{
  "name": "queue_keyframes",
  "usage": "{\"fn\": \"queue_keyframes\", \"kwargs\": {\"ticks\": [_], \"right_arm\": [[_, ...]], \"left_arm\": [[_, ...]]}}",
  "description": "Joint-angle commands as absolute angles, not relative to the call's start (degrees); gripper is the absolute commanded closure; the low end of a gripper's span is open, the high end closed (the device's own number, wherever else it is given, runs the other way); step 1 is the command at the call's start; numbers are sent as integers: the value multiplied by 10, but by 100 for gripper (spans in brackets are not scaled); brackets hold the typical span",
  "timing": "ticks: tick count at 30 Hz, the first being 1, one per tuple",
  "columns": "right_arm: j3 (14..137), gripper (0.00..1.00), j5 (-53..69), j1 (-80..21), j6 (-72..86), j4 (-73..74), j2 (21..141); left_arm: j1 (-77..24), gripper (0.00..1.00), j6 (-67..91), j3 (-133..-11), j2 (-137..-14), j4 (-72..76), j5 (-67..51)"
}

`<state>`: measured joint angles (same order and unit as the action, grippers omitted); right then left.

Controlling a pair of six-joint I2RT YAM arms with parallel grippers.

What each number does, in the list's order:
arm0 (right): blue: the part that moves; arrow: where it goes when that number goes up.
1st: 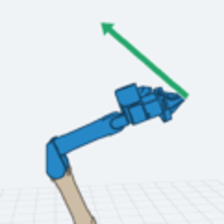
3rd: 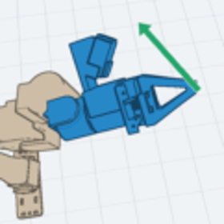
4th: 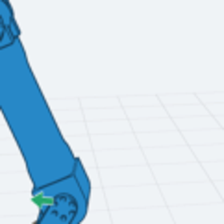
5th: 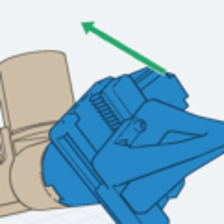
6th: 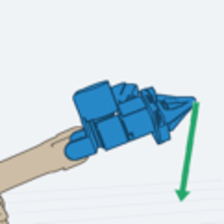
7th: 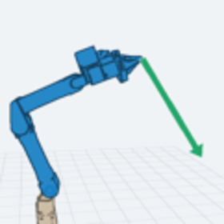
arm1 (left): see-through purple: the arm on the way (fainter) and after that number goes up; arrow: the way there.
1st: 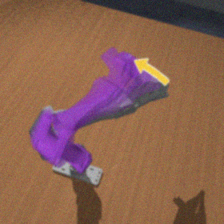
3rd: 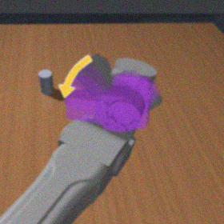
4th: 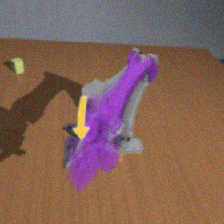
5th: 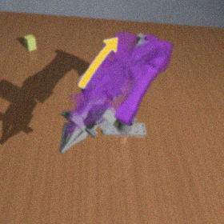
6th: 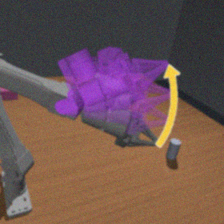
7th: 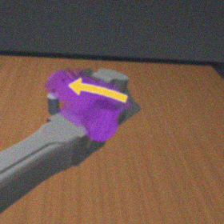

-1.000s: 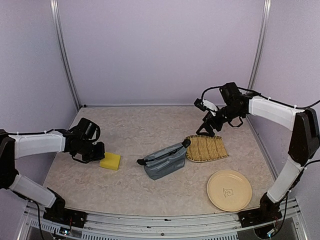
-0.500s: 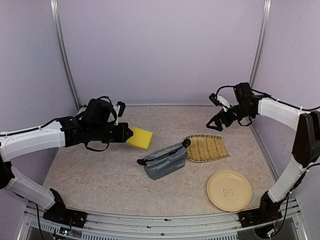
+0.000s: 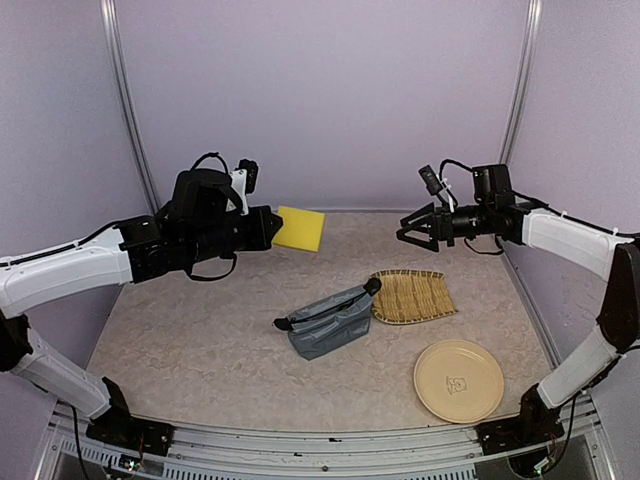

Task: Sort the hair-cutting tools
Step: Pass from the left arm to the right

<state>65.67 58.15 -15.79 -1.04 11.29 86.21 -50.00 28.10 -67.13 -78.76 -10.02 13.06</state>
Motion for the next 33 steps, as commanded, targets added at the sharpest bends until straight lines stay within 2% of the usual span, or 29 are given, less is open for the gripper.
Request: {"fn": "queue_keyframes", "kwargs": {"ticks": [1,6,11,27,29,30,32,33], "right_arm": [[728,0,622,-222,22,111,912],[748,8,609,-285,84,70,949],[773,10,565,-345,91,71,967],[858,21,567,-374,174,29,1045],[868,31,581,-374,179,24,1054],[870,40,590,-374,181,19,1058],[869,62,613,-374,186,5,1064],[865,78,622,-374,190,-3,1067]], "left_arm": [[-516,100,301,-673,-782,-54,184],[-525,100,323,-652,-771,-3,215],[-541,100,336,-629,-766,37,246],[-552,100,346,-608,-758,61,241],[-552,100,347,-604,-756,60,239],[-552,100,348,-603,-756,60,237],[-553,100,349,-603,-757,60,233],[-553,100,349,-603,-757,59,232]]}}
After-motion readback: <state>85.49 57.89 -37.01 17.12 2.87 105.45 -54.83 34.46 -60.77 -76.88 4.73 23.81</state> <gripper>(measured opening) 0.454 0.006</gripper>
